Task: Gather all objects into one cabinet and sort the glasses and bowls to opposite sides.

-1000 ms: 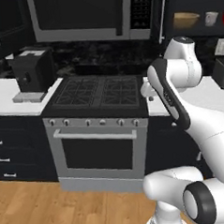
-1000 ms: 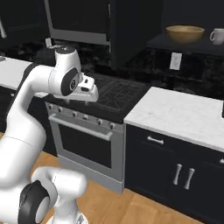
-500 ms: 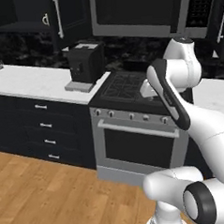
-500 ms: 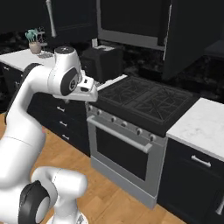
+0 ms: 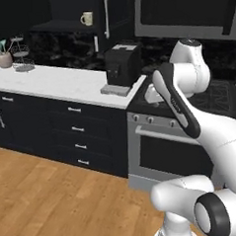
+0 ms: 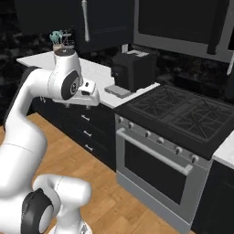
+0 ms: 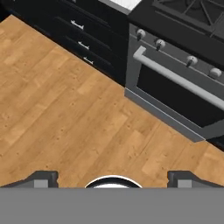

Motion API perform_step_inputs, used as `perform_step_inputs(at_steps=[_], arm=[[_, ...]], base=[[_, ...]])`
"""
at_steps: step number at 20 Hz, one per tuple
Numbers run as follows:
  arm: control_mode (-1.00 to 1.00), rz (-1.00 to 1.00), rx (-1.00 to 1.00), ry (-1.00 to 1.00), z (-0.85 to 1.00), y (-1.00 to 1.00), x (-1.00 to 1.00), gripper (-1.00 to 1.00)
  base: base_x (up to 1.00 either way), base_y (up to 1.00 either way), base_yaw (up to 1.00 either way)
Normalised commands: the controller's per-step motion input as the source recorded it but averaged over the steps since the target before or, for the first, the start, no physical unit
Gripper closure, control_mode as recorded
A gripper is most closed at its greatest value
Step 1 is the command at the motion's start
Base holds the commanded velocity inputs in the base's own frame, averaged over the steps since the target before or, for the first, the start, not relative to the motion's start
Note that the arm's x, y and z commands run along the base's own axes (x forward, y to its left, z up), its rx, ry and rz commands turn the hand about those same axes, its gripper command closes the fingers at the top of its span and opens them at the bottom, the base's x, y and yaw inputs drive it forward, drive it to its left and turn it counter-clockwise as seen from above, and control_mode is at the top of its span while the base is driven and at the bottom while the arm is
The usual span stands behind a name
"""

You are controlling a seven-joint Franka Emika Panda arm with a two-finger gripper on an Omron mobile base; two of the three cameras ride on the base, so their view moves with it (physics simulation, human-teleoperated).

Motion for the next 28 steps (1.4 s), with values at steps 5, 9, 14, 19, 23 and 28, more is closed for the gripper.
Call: perform_step_inputs(at_steps=[5,9,14,19,23,28], arm=[[1.0,0.0,0.0,0.0,0.0,0.0,0.0,-1.0],[1.0,0.0,0.0,0.0,0.0,0.0,0.0,-1.0],[1.0,0.0,0.0,0.0,0.0,0.0,0.0,-1.0],[1.0,0.0,0.0,0.0,0.0,0.0,0.0,-1.0],[1.0,0.0,0.0,0.0,0.0,0.0,0.0,-1.0],[1.0,0.0,0.0,0.0,0.0,0.0,0.0,-1.0]], base=[[0.65,0.79,-0.44],[0.32,0.69,-0.44],[0.05,0.65,-0.33],[0.0,0.73,-0.25],[0.0,0.92,-0.16],[0.0,1.0,-0.19]])
